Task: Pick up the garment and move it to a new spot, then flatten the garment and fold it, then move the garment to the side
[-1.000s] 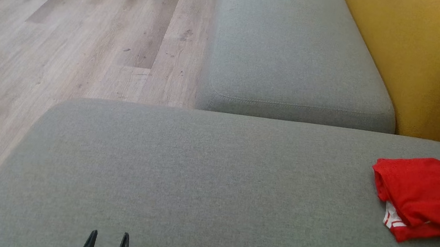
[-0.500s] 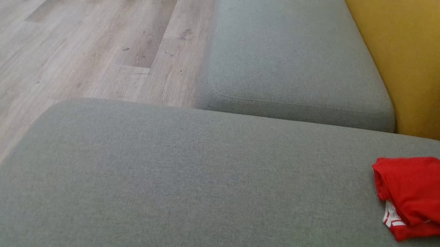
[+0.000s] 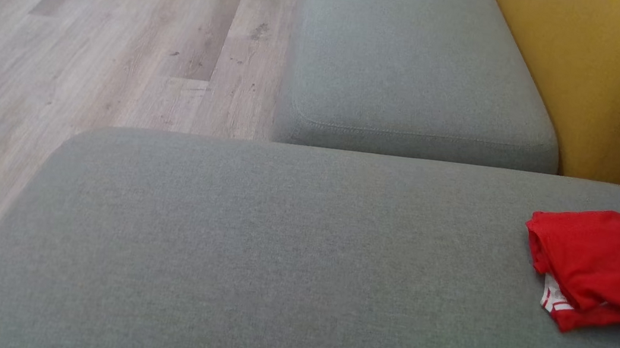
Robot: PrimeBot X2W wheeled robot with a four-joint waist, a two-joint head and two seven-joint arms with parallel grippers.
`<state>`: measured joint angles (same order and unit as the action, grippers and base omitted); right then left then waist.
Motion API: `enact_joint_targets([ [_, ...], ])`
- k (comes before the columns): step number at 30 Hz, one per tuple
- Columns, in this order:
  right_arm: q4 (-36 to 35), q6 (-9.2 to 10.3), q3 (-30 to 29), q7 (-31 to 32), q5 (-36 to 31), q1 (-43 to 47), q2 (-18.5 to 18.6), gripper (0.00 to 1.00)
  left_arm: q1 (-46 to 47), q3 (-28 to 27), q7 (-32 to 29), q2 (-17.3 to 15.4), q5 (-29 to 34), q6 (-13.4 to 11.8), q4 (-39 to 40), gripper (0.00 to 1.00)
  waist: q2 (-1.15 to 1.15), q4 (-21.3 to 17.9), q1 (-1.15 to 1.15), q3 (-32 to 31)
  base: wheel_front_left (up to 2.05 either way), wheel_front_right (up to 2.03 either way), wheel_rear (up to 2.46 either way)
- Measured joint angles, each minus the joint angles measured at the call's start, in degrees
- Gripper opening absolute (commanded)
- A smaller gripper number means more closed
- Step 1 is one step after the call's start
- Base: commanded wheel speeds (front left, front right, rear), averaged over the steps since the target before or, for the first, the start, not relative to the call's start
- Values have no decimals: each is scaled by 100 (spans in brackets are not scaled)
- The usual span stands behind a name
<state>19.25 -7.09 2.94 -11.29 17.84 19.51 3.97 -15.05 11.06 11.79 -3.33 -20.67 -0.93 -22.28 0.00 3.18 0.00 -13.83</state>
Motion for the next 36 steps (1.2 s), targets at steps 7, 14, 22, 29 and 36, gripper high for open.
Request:
enact_joint_targets([
  [7, -5, 0, -71, 116, 476, -62, -13, 0, 147, -67, -114, 1, -460, 53, 41, 0, 0, -20, 0, 91, 0, 0, 0],
  [14, -41, 0, -143, 198, 951, -285, -30, 0, 226, -190, -224, 2, -916, 102, 64, 0, 0, -40, 0, 180, 0, 0, 0],
  [22, -63, 0, -205, 359, 1485, -417, -46, 0, 386, -293, -374, 7, -1436, 153, 111, 0, 0, -64, 0, 284, 0, 0, 0],
  [29, -85, 0, -293, 472, 1969, -543, -53, 0, 452, -389, -474, 8, -1895, 229, 160, 0, 0, -85, 0, 375, 0, 0, 0],
  [36, -102, 0, -352, 586, 2444, -727, -62, 0, 611, -514, -605, 12, -2358, 256, 213, 0, 0, -105, 0, 465, 0, 0, 0],
])
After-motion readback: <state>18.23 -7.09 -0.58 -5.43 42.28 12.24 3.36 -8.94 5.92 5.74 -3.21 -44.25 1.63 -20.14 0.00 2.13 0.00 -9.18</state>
